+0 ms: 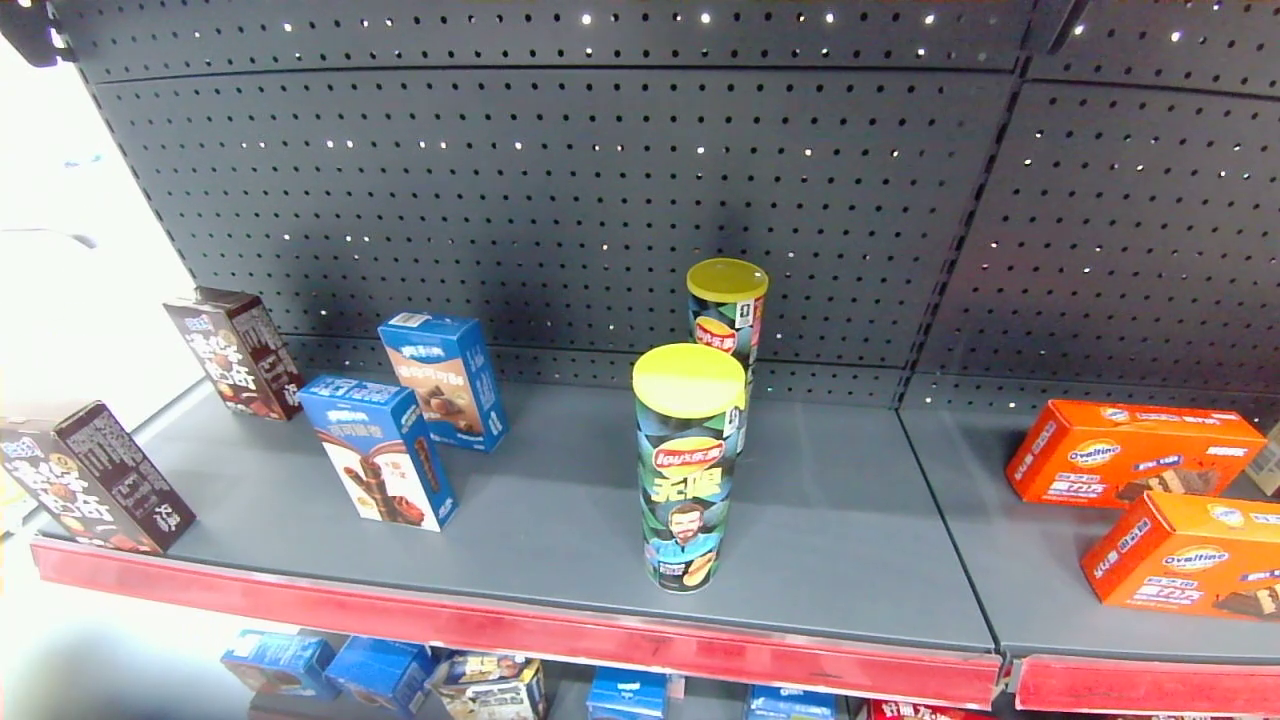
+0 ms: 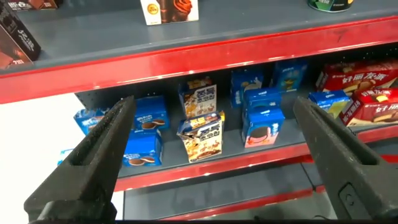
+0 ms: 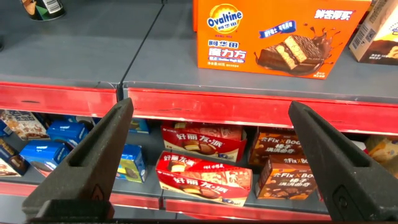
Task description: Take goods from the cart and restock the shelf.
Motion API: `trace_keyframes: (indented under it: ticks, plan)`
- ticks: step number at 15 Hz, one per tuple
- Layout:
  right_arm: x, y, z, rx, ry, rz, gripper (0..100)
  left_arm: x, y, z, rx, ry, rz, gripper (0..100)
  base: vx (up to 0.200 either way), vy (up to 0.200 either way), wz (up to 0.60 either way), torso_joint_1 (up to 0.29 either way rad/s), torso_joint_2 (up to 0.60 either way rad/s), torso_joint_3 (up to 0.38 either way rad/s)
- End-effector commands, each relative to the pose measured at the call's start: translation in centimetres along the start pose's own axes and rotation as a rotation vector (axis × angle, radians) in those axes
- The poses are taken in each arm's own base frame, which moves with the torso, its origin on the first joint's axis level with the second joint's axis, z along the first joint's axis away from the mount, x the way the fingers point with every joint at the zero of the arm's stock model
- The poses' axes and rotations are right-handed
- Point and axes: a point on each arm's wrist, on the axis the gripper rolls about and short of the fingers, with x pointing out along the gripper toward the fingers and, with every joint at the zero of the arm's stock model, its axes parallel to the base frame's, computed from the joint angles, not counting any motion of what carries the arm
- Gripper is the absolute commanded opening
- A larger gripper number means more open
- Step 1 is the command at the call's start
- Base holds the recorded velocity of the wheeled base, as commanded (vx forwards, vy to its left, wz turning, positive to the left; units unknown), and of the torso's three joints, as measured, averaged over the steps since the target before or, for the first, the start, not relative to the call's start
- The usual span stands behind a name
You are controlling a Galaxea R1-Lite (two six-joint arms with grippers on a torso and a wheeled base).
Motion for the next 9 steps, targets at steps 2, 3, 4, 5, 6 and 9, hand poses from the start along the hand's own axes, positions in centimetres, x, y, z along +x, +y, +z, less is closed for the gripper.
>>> trace_keyframes:
  ticks: [2, 3, 4, 5, 6, 9]
  plan:
    - [0.01, 0.0, 0.0, -0.002, 0.002, 0.0, 100, 0.03, 0.0, 0.0, 0.0, 0.004, 0.001, 100, 0.0, 0.0, 0.0, 0.0, 0.0, 0.0]
    - [0.01, 0.0, 0.0, 0.0, 0.002, 0.0, 100, 0.03, 0.0, 0.0, 0.0, 0.004, 0.001, 100, 0.0, 0.0, 0.0, 0.0, 0.0, 0.0]
    - [0.01, 0.0, 0.0, 0.0, 0.002, 0.0, 100, 0.03, 0.0, 0.0, 0.0, 0.004, 0.001, 100, 0.0, 0.0, 0.0, 0.0, 0.0, 0.0]
    - [0.01, 0.0, 0.0, 0.0, 0.002, 0.0, 100, 0.03, 0.0, 0.0, 0.0, 0.004, 0.001, 100, 0.0, 0.0, 0.0, 0.0, 0.0, 0.0]
    - [0.01, 0.0, 0.0, 0.0, 0.002, 0.0, 100, 0.03, 0.0, 0.0, 0.0, 0.004, -0.001, 100, 0.0, 0.0, 0.0, 0.0, 0.0, 0.0]
    - [0.01, 0.0, 0.0, 0.0, 0.002, 0.0, 100, 0.04, -0.04, 0.01, 0.054, -0.001, -0.024, 100, 0.0, 0.0, 0.0, 0.0, 0.0, 0.0]
